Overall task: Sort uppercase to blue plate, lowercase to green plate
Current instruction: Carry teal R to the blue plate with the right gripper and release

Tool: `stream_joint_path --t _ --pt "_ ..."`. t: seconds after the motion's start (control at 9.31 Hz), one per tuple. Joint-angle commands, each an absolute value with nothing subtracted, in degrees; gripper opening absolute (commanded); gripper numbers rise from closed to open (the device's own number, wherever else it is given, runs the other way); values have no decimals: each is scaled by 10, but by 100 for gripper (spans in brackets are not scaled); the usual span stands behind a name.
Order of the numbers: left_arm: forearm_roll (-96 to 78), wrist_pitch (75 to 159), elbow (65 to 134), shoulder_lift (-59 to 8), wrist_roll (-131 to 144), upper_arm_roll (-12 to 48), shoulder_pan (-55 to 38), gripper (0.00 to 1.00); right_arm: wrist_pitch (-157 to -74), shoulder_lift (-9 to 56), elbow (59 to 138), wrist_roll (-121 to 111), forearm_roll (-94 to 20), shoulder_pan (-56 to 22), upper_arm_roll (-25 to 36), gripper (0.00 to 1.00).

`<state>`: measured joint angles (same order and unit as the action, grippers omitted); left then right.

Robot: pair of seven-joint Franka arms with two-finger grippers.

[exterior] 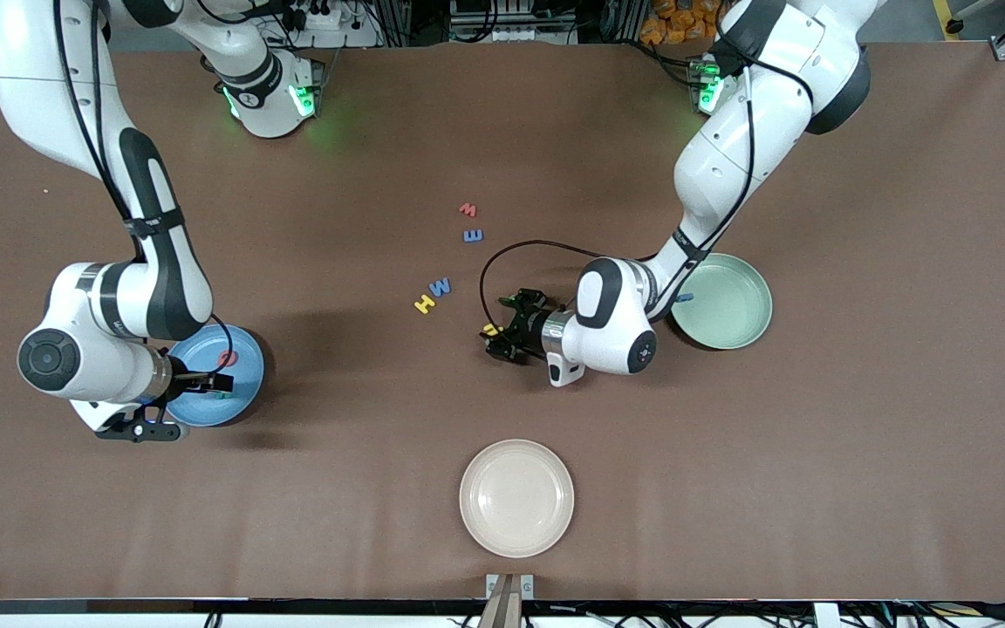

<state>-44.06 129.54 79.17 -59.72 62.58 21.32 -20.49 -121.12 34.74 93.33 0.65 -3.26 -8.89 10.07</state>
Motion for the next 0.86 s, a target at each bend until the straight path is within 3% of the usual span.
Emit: stream_joint_path --t 0.0,0.32,0.75 --pt "-452 1296 784 -608 629 198 -219 51 -1206 340 926 8 -36 -87 96 100" --pt "-452 1296 782 -608 632 197 -223 28 -1206 340 925 8 -36 -87 96 100" --pt "-451 1296 782 -608 633 193 -227 16 -1206 340 925 8 -36 -87 96 100"
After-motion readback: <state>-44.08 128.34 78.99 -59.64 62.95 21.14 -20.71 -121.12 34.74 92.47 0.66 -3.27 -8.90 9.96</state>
